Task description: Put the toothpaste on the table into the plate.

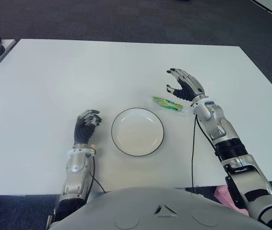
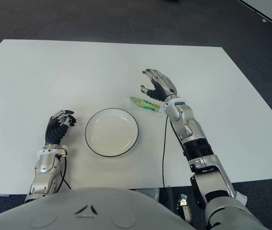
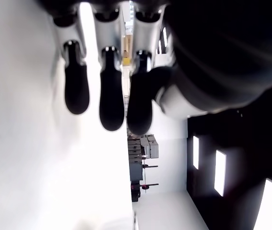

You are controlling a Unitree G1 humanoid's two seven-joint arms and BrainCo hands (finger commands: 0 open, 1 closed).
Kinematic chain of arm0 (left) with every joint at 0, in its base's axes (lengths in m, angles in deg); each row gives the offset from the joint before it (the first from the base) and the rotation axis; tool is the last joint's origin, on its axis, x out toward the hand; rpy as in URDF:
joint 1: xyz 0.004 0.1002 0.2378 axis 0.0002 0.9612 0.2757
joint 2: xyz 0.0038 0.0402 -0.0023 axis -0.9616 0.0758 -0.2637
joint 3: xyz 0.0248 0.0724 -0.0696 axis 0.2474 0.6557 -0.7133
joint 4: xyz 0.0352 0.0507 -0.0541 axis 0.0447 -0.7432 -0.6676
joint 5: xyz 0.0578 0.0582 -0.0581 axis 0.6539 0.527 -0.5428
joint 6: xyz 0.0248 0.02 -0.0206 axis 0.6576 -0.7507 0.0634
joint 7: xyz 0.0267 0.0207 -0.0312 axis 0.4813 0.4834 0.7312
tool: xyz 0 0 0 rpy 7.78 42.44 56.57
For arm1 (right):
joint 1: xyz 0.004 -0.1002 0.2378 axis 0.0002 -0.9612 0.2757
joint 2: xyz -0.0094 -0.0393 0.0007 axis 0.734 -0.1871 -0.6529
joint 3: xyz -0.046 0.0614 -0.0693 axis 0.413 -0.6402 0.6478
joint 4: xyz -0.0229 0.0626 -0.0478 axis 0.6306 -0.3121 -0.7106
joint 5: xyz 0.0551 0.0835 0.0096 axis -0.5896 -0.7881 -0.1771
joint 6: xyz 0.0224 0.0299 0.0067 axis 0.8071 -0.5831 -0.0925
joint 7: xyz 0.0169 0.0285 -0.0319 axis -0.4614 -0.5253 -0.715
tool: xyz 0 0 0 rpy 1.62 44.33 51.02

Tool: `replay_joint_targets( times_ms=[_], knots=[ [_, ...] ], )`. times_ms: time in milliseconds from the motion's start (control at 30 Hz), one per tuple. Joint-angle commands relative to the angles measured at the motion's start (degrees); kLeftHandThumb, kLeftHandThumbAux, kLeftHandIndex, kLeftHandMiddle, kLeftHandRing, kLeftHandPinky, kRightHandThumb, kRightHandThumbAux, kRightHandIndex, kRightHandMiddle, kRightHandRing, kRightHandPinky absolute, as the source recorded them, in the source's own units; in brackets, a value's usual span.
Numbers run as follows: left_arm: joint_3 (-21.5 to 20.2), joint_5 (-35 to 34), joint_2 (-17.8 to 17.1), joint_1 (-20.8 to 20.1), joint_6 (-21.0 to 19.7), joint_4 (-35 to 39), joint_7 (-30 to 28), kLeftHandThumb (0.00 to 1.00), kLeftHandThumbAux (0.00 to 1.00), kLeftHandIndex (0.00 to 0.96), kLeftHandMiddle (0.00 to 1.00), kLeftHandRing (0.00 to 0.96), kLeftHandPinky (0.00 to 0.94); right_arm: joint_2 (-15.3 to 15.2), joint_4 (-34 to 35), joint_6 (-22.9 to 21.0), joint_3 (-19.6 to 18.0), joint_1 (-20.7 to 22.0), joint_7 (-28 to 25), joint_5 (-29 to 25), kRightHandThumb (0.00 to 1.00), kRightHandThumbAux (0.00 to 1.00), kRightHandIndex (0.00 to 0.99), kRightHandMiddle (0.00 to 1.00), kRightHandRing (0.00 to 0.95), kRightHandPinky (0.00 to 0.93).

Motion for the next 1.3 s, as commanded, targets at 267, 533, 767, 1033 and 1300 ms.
replay_joint_targets(
  times_ms=[267, 533, 767, 1033, 1300],
  knots=[
    [-0.2, -0.7, 0.1, 0.7, -1.6, -0.9, -0.2, 0.695, 0.724, 0.432, 0.591, 0.569, 0.537, -0.2, -4.0, -3.7, 3.6, 2.0, -3.0, 1.9, 0.541, 0.201, 0.0, 0.0, 0.0, 0.0],
    [-0.1, -1.4, 0.8, 1.8, -3.8, 1.8, 0.1, 0.696, 0.725, 0.432, 0.586, 0.567, 0.538, 0.6, -8.0, -6.5, 6.2, 3.7, -3.7, 2.9, 0.54, 0.145, 0.0, 0.0, 0.0, 0.0],
    [-0.3, -2.0, 0.5, 2.0, -3.4, 2.1, -0.7, 0.696, 0.726, 0.431, 0.576, 0.57, 0.549, 1.1, -11.8, -7.0, 7.7, 4.7, -2.6, 3.0, 0.537, 0.119, 0.0, 0.0, 0.0, 0.0],
    [-0.5, -2.6, -0.1, 2.2, -2.4, 1.3, -1.5, 0.693, 0.724, 0.432, 0.59, 0.575, 0.548, 1.8, -17.0, -7.8, 9.4, 5.7, -1.4, 3.1, 0.534, 0.107, 0.0, 0.0, 0.0, 0.0],
    [-0.5, -2.7, 0.1, 2.7, -3.3, 2.3, -1.1, 0.694, 0.724, 0.433, 0.593, 0.574, 0.548, 1.6, -18.3, -8.9, 10.9, 4.2, 0.0, 3.6, 0.536, 0.104, 0.0, 0.0, 0.0, 0.0]
  ],
)
